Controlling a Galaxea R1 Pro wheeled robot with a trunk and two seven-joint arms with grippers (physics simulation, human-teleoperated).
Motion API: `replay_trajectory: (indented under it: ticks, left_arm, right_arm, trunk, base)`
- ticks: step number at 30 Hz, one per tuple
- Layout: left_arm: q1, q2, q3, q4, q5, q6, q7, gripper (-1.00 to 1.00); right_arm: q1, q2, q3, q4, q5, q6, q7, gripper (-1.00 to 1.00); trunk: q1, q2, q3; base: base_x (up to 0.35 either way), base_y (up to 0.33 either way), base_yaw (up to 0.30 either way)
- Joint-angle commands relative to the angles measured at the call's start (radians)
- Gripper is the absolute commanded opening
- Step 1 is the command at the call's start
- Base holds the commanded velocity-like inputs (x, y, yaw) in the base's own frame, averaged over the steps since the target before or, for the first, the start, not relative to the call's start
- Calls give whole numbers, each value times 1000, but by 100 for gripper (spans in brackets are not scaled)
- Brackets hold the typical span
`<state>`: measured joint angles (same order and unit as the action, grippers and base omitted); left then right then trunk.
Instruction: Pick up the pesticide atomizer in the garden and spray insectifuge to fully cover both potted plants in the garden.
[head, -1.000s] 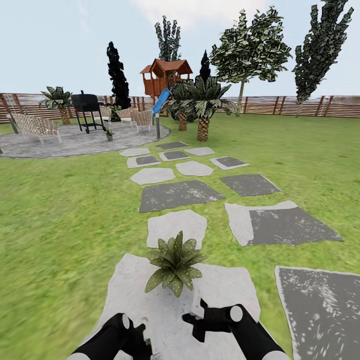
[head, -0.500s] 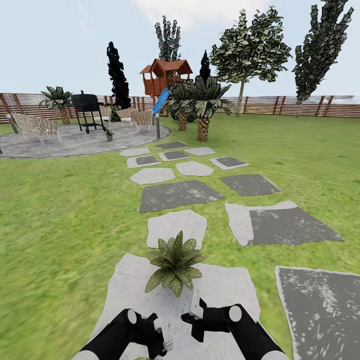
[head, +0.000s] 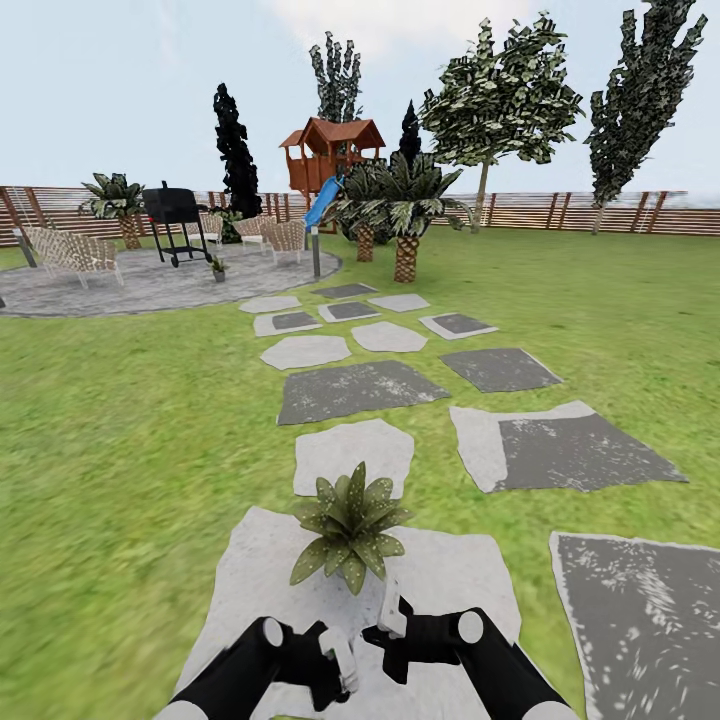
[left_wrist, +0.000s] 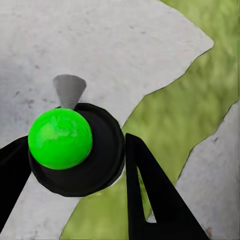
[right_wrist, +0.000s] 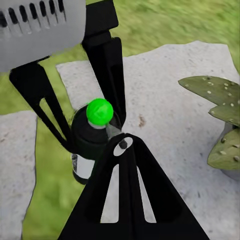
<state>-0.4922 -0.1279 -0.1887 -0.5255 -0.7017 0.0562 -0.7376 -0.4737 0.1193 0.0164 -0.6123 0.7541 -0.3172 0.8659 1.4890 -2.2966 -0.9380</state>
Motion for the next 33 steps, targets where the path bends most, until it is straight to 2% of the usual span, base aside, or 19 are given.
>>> replay_trajectory:
  ticks: [1,3,6,19,29,30,32,33]
  left_arm:
    - [0,0,-1,-1,20,-13,-4,-100]
    - [0,0,-1,0,41,-33,-3,-100]
    - [1,1,-2,1,47,-41,-3,-100]
    - [1,-2,0,3,52,-45,-5,-100]
    - [0,-16,0,7,53,-45,-5,-100]
    - [0,-16,0,7,61,-45,-5,-100]
    - [0,-16,-2,7,99,-47,-5,-100]
    - [0,-16,-3,7,104,-47,-5,-100]
  right_arm:
    - [0,0,-1,-1,8,-5,1,-100]
    - [0,0,-1,-1,8,-5,1,-100]
    - [0,0,-1,-1,8,-5,1,-100]
    - [0,0,-1,-1,8,-5,-1,-100]
    - [0,0,-2,-1,8,-6,-2,-100]
    - [0,0,-2,-1,8,-6,-2,-100]
    - [0,0,-2,-1,8,-6,-2,-100]
    - [0,0,-2,-1,8,-6,-2,-100]
  trunk:
    - [0,0,-1]
    - [0,0,-1]
    - [0,0,-1]
    - [0,0,-1]
    - [0,0,-1]
    - [0,0,-1]
    - [0,0,-1]
    - [0,0,-1]
  base:
    - [0,0,0]
    - [0,0,0]
    - [0,0,0]
    - [0,0,0]
    - [0,0,0]
    - [0,0,0]
    - [0,0,0]
    - [0,0,0]
